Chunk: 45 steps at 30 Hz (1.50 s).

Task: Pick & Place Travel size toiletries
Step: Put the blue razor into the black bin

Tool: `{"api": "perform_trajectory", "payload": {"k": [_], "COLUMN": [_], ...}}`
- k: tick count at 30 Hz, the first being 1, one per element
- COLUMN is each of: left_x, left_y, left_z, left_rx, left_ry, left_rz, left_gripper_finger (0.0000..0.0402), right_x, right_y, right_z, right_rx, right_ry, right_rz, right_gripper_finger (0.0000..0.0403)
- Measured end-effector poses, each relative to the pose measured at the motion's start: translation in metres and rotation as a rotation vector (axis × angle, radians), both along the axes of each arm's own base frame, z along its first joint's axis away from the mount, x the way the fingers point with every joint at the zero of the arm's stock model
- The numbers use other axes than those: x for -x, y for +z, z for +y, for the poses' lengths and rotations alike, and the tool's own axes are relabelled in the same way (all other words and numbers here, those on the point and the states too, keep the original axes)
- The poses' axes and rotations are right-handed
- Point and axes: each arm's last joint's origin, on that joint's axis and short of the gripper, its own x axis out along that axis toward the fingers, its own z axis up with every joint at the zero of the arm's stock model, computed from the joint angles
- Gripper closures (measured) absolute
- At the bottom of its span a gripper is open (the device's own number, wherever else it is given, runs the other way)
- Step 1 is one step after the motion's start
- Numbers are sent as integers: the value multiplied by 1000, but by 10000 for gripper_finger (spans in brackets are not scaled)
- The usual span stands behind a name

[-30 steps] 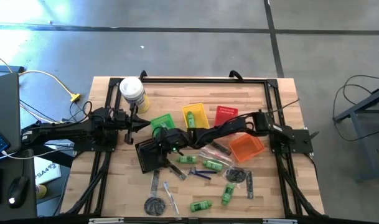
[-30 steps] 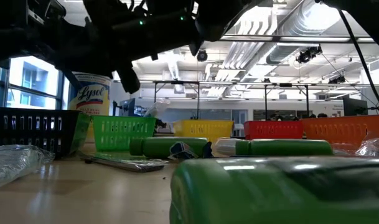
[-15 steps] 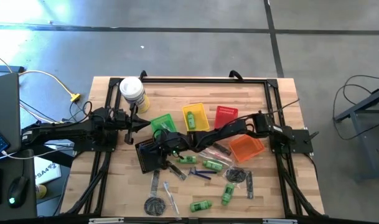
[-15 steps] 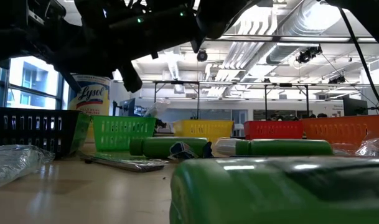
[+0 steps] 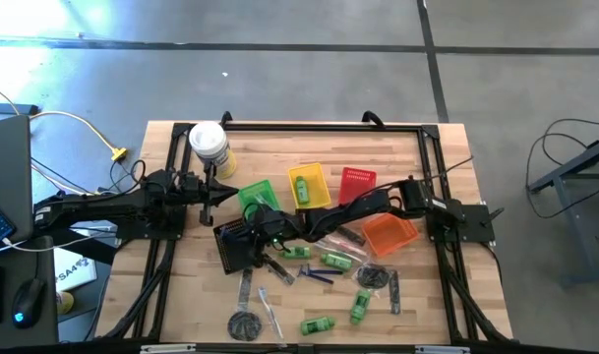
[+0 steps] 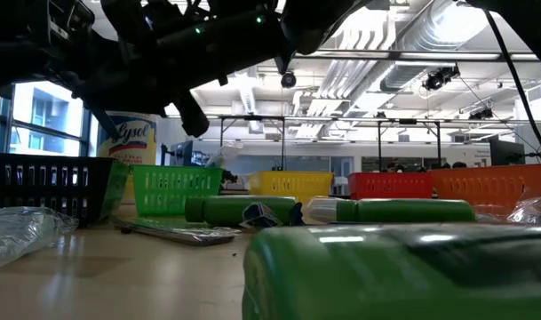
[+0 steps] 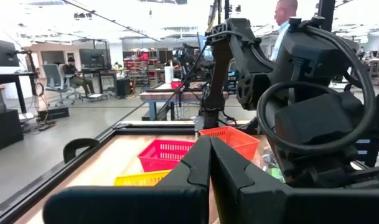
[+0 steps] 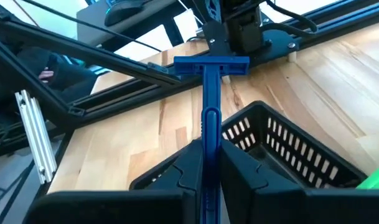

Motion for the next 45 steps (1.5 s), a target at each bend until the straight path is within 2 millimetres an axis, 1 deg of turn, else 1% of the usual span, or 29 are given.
{"api": "perform_trajectory", "payload": {"k": [6,8,10,12,15,17,20,22,24,26,28,33,36,38,41,45], "left_x": [0,0,0,0,0,-1,-1,0,0,1,-1,-7,-14,-19,-27,-39], "left_y": [0,-1,-2,-2,-2,-3,-3,-2,1,3,10,33,41,44,49,53], "left_z": [0,-1,-2,-2,-2,-2,-2,-3,-4,-8,-13,-28,-36,-40,-46,-54], "left_rx": [0,-3,-14,-34,-35,-34,-38,-32,-13,-29,-30,-28,-47,-54,-50,-73], "left_ry": [-5,-29,-59,-76,-81,-80,-79,-85,-135,-236,-288,-289,-250,-212,-191,-219], "left_rz": [2,13,20,23,26,31,32,19,-6,-17,-25,-59,-3,36,51,84], "left_gripper_finger": [402,402,402,402,402,402,402,401,396,382,356,264,212,185,156,141], "right_x": [0,0,1,4,13,20,34,44,49,57,58,61,63,63,63,63], "right_y": [3,4,10,25,51,68,99,120,132,139,141,133,130,132,138,139], "right_z": [3,6,8,10,15,18,20,19,15,11,8,4,3,3,3,3], "right_rx": [-22,19,68,114,201,271,357,403,425,436,440,467,477,489,508,520], "right_ry": [11,33,68,113,143,140,128,113,115,143,145,167,157,154,142,138], "right_rz": [-29,-41,-62,-95,-119,-131,-152,-178,-205,-218,-272,-307,-344,-380,-437,-441], "right_gripper_finger": [371,371,372,377,379,379,379,379,379,379,379,379,378,378,377,377]}}
